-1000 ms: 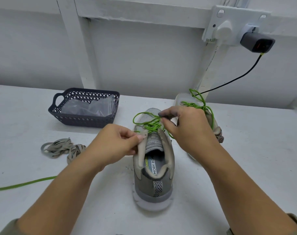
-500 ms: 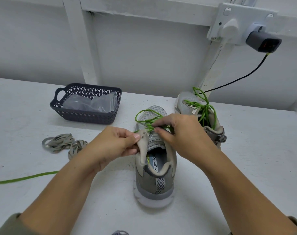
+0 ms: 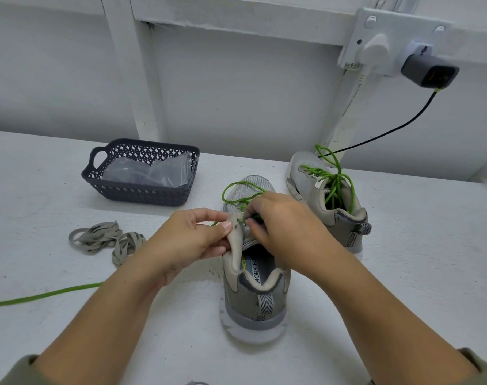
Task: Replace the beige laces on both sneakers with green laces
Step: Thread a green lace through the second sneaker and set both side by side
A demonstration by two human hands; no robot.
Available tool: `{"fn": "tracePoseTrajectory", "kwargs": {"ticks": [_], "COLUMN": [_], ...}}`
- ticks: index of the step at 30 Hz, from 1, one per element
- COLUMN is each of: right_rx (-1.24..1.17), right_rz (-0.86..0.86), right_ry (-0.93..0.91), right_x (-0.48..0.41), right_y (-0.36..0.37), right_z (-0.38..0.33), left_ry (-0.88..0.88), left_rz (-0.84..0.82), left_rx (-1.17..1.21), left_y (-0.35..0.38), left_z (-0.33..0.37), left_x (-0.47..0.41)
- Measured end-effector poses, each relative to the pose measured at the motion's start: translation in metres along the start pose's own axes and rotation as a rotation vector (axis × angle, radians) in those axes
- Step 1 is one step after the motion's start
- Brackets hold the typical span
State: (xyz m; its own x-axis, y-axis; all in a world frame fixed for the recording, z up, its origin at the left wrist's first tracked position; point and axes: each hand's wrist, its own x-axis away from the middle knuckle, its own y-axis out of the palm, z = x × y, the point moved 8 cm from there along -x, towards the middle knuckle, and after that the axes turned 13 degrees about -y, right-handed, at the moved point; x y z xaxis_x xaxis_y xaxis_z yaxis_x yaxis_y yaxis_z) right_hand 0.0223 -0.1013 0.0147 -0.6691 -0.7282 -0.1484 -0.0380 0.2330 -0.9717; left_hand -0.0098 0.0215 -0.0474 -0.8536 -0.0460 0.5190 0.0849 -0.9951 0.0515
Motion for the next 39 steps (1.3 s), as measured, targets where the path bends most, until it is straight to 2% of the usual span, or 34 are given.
{"fn": "tracePoseTrajectory", "kwargs": {"ticks": [9, 11, 14, 16, 17, 19, 21, 22, 23, 25, 27, 29, 30, 32, 35, 36, 37, 39], "right_rx": [0.206, 0.193, 0.121, 0.092, 0.101, 0.149, 0.151, 0.144, 0.135, 0.091, 0.025, -0.041, -0.073, -0.119, -0.159, -0.172, -0.182, -0.193], "right_rz": [-0.019, -0.008, 0.019, 0.062, 0.098, 0.180, 0.262, 0.291, 0.304, 0.299, 0.288, 0.270, 0.266, 0.247, 0.213, 0.208, 0.203, 0.190], "right_ry": [-0.073, -0.051, -0.028, 0.000, 0.024, 0.084, 0.147, 0.169, 0.186, 0.217, 0.253, 0.310, 0.345, 0.409, 0.466, 0.477, 0.485, 0.492], "right_x": [-0.007, -0.008, -0.008, -0.005, -0.002, 0.006, 0.015, 0.019, 0.022, 0.026, 0.030, 0.034, 0.036, 0.039, 0.041, 0.041, 0.040, 0.039], "right_y": [0.002, 0.001, -0.001, -0.005, -0.008, -0.014, -0.020, -0.022, -0.024, -0.023, -0.021, -0.017, -0.016, -0.011, -0.001, 0.002, 0.004, 0.006], "right_z": [-0.008, -0.005, -0.003, -0.002, 0.000, 0.007, 0.016, 0.019, 0.022, 0.025, 0.028, 0.032, 0.034, 0.038, 0.041, 0.042, 0.042, 0.043], "left_ry": [0.092, 0.104, 0.161, 0.221, 0.265, 0.304, 0.149, 0.064, 0.083, 0.373, 0.705, 0.828, 0.813, 0.611, 0.056, -0.018, 0.021, 0.283], "left_rz": [-0.025, -0.026, 0.069, 0.186, 0.298, 0.598, 0.838, 0.897, 0.935, 0.930, 0.834, 0.779, 0.771, 0.798, 0.764, 0.755, 0.753, 0.745], "left_rx": [-0.120, -0.116, -0.122, -0.178, -0.276, -0.660, -1.067, -1.203, -1.277, -1.265, -1.212, -1.200, -1.207, -1.314, -1.522, -1.535, -1.515, -1.356], "left_y": [0.002, 0.001, 0.000, -0.003, -0.008, -0.023, -0.035, -0.038, -0.035, -0.017, 0.004, 0.011, 0.011, 0.002, -0.024, -0.026, -0.021, -0.006], "left_z": [0.004, 0.002, 0.003, 0.007, 0.011, 0.020, 0.019, 0.017, 0.019, 0.031, 0.041, 0.047, 0.047, 0.038, 0.012, 0.011, 0.016, 0.030], "left_x": [-0.003, -0.007, -0.010, -0.009, -0.007, 0.005, 0.016, 0.021, 0.024, 0.029, 0.031, 0.031, 0.031, 0.025, 0.017, 0.019, 0.021, 0.023]}}
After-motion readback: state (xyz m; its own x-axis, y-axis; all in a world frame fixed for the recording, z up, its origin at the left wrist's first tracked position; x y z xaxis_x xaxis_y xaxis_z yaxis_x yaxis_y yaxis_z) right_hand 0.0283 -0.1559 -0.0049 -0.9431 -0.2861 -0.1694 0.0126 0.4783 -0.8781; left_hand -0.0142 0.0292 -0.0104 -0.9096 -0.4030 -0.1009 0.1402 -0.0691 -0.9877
